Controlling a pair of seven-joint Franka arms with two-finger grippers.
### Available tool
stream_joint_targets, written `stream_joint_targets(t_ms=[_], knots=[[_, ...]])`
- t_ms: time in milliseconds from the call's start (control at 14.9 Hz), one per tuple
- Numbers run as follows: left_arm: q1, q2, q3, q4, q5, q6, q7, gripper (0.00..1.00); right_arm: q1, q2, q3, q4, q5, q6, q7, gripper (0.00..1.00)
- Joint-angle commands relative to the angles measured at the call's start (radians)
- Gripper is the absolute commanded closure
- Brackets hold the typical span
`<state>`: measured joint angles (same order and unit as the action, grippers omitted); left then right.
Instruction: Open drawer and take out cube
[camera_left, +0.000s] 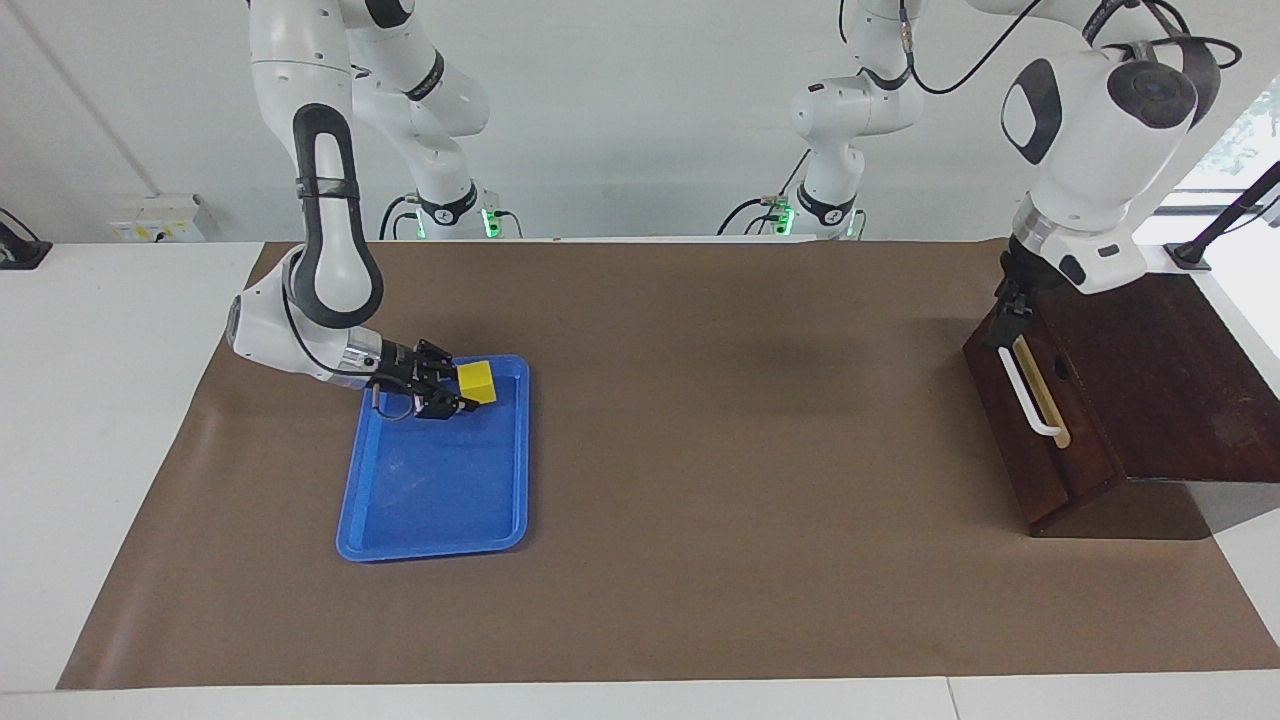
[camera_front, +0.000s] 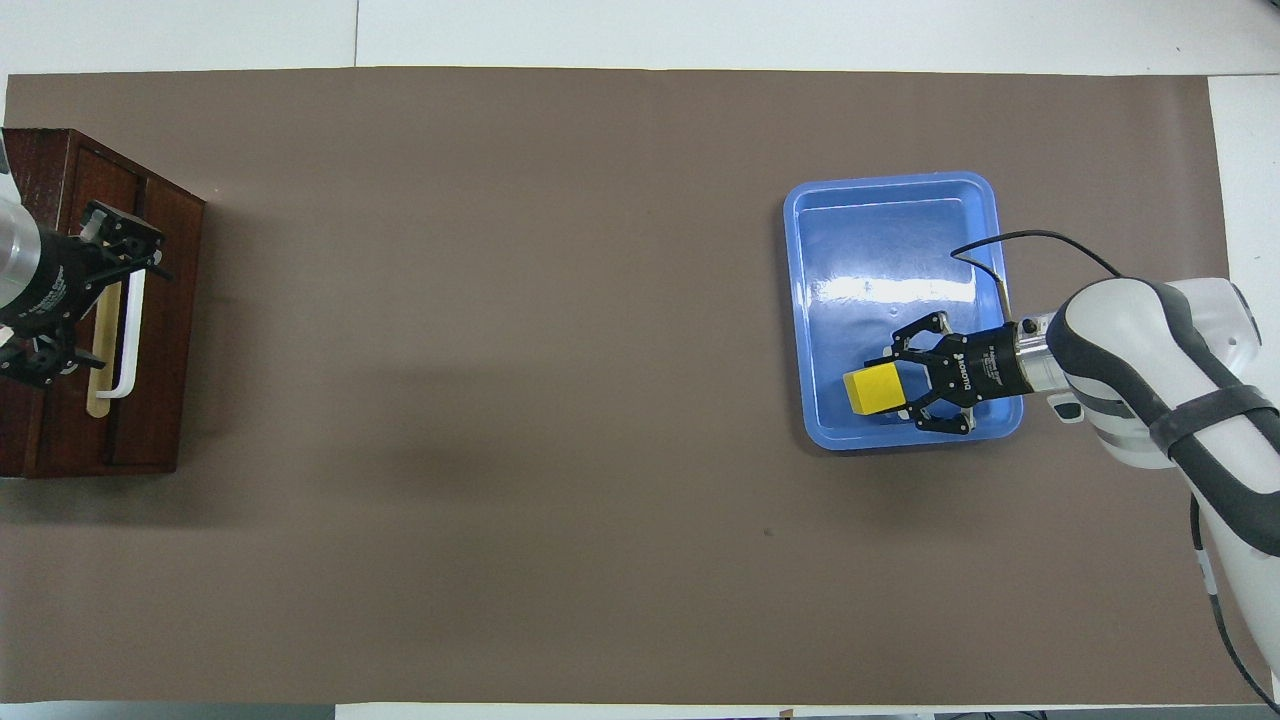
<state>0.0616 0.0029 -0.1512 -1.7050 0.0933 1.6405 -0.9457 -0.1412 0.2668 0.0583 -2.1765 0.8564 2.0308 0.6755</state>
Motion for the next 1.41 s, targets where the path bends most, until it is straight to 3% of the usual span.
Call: stream_joint_targets(t_ms=[0, 134, 202, 269, 672, 874, 1143, 1345], knots=[[-0.013, 0.008, 0.013, 0.059, -0.059, -0.122, 0.259, 0.0, 0.0, -0.024, 0.014, -0.043, -0.005, 0.046, -0.011, 1.0], [-0.013, 0.005, 0.015, 0.059, -0.06, -0.131, 0.463, 0.0, 0.003, -0.021, 0.012, -0.046, 0.0, 0.051, -0.008, 1.0], [-0.013, 0.009, 0.015, 0.071, -0.061, -0.131, 0.551, 0.0, 0.003, -0.02, 0.012, -0.046, 0.0, 0.054, -0.002, 0.55], [-0.013, 0.015, 0.013, 0.082, -0.067, -0.131, 0.6, 0.0, 0.002, -0.02, 0.012, -0.043, 0.0, 0.052, 0.007, 0.01], [-0.031, 0.052, 0.018, 0.131, -0.089, -0.18, 0.68, 0.0, 0.018, -0.023, 0.014, 0.01, -0.002, 0.025, 0.108, 0.0], [-0.034, 0.032, 0.01, 0.117, -0.092, -0.191, 0.706, 0.0, 0.017, -0.038, 0.009, 0.088, -0.028, -0.07, 0.142, 0.0], [-0.054, 0.009, 0.012, 0.101, -0.09, -0.196, 0.72, 0.0, 0.017, -0.136, 0.015, 0.159, -0.265, -0.113, 0.105, 0.0], [-0.054, -0.015, 0.015, 0.105, -0.087, -0.215, 0.784, 0.0, 0.015, -0.17, 0.014, 0.262, -0.443, -0.219, -0.08, 0.0]])
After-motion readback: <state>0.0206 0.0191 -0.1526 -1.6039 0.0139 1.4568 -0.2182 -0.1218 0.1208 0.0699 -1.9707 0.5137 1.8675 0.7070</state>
